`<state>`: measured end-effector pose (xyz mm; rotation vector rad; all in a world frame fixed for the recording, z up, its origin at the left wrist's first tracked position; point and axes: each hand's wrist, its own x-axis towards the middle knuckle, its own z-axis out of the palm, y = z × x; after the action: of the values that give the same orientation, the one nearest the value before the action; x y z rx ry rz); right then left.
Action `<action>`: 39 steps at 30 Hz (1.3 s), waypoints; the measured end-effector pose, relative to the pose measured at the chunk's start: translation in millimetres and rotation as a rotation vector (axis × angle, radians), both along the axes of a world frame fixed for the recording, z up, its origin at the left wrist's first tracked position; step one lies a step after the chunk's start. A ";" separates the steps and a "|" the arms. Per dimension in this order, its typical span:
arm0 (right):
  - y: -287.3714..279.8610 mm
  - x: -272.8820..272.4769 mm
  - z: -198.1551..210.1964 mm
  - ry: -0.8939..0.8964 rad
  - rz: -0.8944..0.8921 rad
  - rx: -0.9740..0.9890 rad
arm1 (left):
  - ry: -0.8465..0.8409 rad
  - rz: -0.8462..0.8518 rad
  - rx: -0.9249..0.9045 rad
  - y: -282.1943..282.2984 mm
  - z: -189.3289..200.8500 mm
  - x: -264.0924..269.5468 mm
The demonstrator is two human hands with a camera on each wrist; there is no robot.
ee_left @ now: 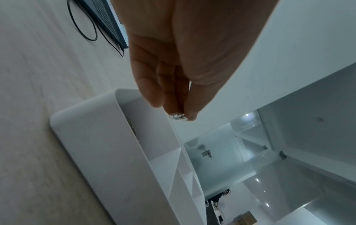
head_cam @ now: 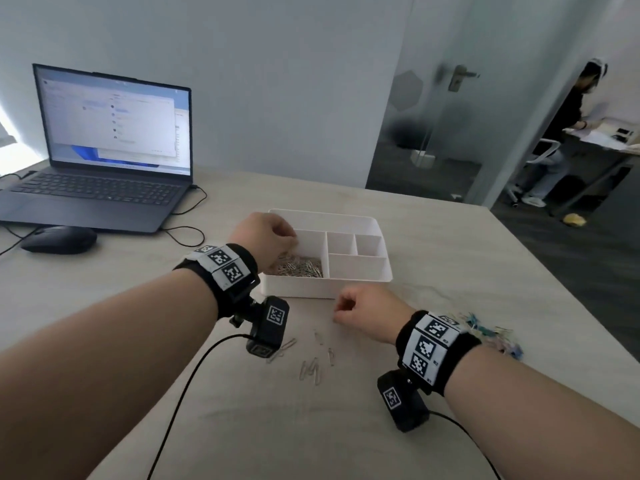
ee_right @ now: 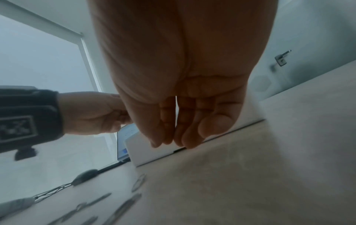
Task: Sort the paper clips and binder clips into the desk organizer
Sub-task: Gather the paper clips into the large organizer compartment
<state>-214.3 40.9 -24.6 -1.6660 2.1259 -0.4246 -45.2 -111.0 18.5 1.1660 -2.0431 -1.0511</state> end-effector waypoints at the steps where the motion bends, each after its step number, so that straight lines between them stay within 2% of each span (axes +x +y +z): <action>1: 4.9 0.6 -2.5 -0.001 0.003 0.036 | -0.001 0.015 -0.004 -1.6 -0.5 -0.7; 5: 19.8 7.9 -5.5 -0.028 0.006 0.150 | -0.054 0.045 -0.044 3.3 -6.9 1.5; 8: 25.1 16.2 -4.6 0.034 0.033 0.171 | -0.159 -0.021 -0.068 15.9 -10.2 9.3; 12: 24.9 25.8 -1.8 0.051 0.087 0.181 | -0.522 -0.291 0.019 36.1 -14.9 25.7; 18: 22.4 34.6 0.9 0.059 0.113 0.187 | -0.911 -0.421 -0.139 63.1 -18.9 44.6; 22: 22.0 37.6 0.6 0.081 0.123 0.181 | -0.869 -0.397 -0.155 67.0 -29.0 44.0; 31: 11.3 47.2 2.4 0.081 -0.026 0.179 | -0.757 -0.336 -0.052 69.1 -35.0 29.8; 39: -0.5 55.0 -0.8 0.037 -0.022 0.236 | -0.781 -0.325 0.053 71.0 -35.1 22.3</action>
<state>-159.4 40.5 -25.4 -1.5285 2.1296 -0.1429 -22.9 -40.0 -16.7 1.4572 -2.8981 -0.8639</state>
